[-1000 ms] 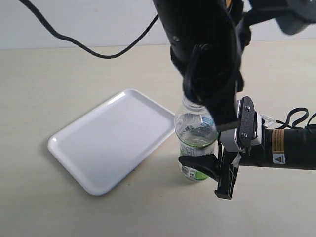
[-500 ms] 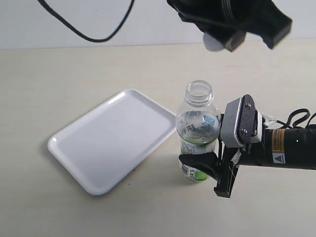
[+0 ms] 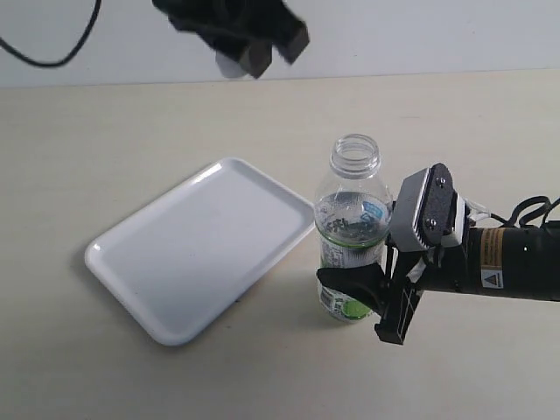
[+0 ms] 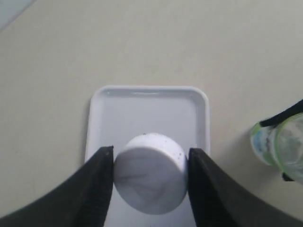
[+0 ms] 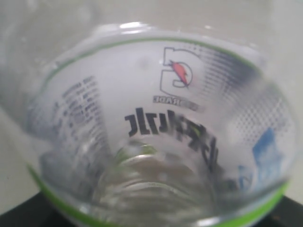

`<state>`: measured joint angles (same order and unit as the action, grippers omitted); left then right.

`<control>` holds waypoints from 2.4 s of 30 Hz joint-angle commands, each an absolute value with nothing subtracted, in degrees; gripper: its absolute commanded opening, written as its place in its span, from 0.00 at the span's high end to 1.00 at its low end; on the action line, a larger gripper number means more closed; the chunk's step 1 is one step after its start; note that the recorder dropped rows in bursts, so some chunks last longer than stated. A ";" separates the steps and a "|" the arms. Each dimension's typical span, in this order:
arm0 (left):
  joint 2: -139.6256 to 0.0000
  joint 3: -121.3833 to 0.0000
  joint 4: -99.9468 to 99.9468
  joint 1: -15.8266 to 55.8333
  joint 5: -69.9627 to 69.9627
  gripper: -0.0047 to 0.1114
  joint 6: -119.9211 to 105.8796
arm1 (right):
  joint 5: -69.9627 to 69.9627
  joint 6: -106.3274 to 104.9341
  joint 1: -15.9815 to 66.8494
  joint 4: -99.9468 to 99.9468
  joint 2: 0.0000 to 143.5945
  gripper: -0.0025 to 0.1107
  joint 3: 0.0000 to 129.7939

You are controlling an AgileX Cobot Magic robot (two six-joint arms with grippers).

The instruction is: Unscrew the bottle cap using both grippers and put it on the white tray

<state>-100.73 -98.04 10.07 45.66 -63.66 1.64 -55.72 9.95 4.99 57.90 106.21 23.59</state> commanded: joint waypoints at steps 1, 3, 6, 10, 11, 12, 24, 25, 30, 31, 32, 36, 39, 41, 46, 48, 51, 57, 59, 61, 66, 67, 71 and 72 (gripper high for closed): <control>-102.15 -85.77 10.38 43.79 -52.91 0.96 0.39 | -49.32 10.25 5.03 56.42 106.77 0.98 23.23; -103.23 -80.91 10.38 43.04 -48.56 0.96 -1.04 | -49.32 10.69 5.03 56.42 106.77 0.98 23.23; -104.84 -76.58 10.01 41.06 -41.11 0.96 -1.19 | -49.32 10.81 5.03 56.42 106.77 0.98 23.23; -107.27 -75.24 5.72 37.79 -38.31 0.96 0.00 | -49.32 10.81 5.03 56.42 106.77 0.98 23.23; -108.06 -75.16 4.68 37.10 -38.88 0.96 0.00 | -49.32 10.81 5.03 56.42 106.77 0.98 23.23; -108.86 -75.16 4.32 36.70 -39.46 0.96 0.00 | -49.32 10.81 5.03 56.42 106.77 0.98 23.23; -117.01 -74.15 4.08 36.78 -37.40 0.96 0.41 | -49.32 12.26 5.03 56.02 106.77 0.98 23.23; -117.67 -74.15 4.20 36.78 -36.89 0.96 0.00 | -49.32 12.26 5.03 56.02 106.77 0.98 23.23; -119.79 -74.15 4.36 36.78 -35.61 0.96 0.00 | -49.71 12.27 5.03 56.02 106.77 0.98 23.23; -120.04 -74.15 4.57 36.64 -35.13 0.96 0.00 | -49.71 12.27 5.03 56.02 106.77 0.98 23.23; -120.16 -74.15 4.57 36.56 -34.79 0.96 0.00 | -49.71 12.27 5.03 56.13 106.77 0.98 23.23; -120.15 -74.15 4.72 36.56 -34.36 0.95 0.00 | -49.71 12.27 5.03 56.24 106.77 0.98 23.23; -120.15 -74.15 4.72 36.56 -34.36 0.83 0.00 | -49.71 12.27 5.03 56.24 106.77 0.98 23.23; -120.15 -74.15 4.95 36.56 -34.74 0.68 0.00 | -49.71 12.27 5.03 56.24 106.77 0.98 23.23; -120.15 -74.15 5.77 36.56 -35.32 0.30 0.00 | -49.71 12.27 5.03 56.24 106.77 0.98 23.23; -120.15 -74.15 5.77 36.56 -35.36 0.23 0.00 | -49.71 12.27 5.03 56.24 106.77 0.98 23.23; -119.91 -74.15 5.77 36.56 -35.48 0.23 0.00 | -49.71 12.27 5.03 56.13 106.77 0.98 23.23; -117.75 -74.15 5.77 36.56 -35.09 0.23 0.00 | -49.71 12.27 5.03 56.13 106.77 0.98 23.23; -116.27 -74.15 5.77 36.56 -34.96 0.23 0.41 | -49.71 12.27 5.03 56.13 106.77 0.98 23.23; -114.61 -74.15 5.77 36.56 -34.51 0.23 0.41 | -49.71 12.27 5.03 56.13 106.77 0.98 23.23; -110.08 -71.69 5.18 36.56 -26.97 0.37 0.64 | -49.71 13.36 5.03 56.26 106.77 0.98 23.23; -109.00 -70.45 5.18 36.56 -24.40 0.43 0.88 | -49.71 13.36 5.03 56.13 106.77 0.98 23.23; -104.72 -64.25 5.18 36.56 -16.00 0.70 1.77 | -49.71 13.48 5.03 56.12 106.77 0.98 23.23; -103.49 -62.37 5.18 36.56 -13.93 0.77 1.87 | -49.71 13.48 5.03 56.12 106.77 0.98 23.23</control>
